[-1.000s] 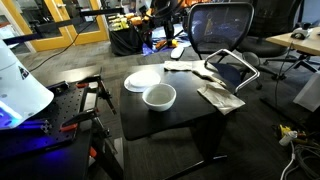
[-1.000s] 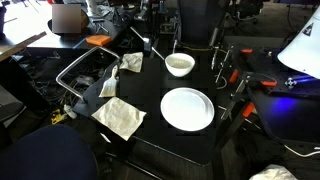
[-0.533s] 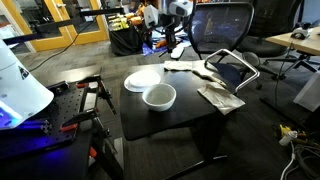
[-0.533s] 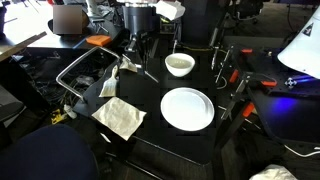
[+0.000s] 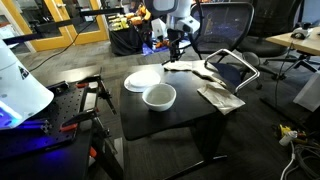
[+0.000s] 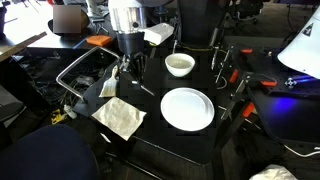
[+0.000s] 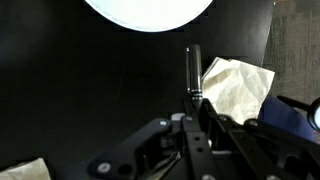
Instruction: Pick up the marker from the white bowl and place it on the table top
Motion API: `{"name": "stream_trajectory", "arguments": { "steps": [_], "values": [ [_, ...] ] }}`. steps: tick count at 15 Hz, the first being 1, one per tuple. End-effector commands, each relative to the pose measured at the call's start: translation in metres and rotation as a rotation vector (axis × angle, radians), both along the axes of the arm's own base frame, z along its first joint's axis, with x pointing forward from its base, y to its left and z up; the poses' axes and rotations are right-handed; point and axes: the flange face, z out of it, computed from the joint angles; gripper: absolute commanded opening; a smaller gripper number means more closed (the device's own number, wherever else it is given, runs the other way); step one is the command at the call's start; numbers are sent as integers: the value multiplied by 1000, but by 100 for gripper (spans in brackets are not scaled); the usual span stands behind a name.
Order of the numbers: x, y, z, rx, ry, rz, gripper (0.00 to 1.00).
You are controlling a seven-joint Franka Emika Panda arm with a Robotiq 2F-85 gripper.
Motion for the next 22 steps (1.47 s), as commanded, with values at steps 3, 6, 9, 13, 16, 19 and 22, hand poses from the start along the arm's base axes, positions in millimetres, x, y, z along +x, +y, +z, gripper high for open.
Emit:
{"name": "stream_trajectory", "arguments": {
  "steps": [3, 6, 9, 13, 16, 19, 22],
  "values": [
    [15, 3, -28, -13, 86, -35, 3],
    [19, 0, -37, -14, 117, -66, 3],
    [20, -7, -32, -20, 126, -94, 45],
    [16, -21, -12, -24, 103, -116, 76],
    [14, -31, 3, -22, 83, -126, 97],
    [12, -34, 14, -22, 71, -128, 100],
    [20, -31, 5, -20, 52, -114, 100]
  ]
}}
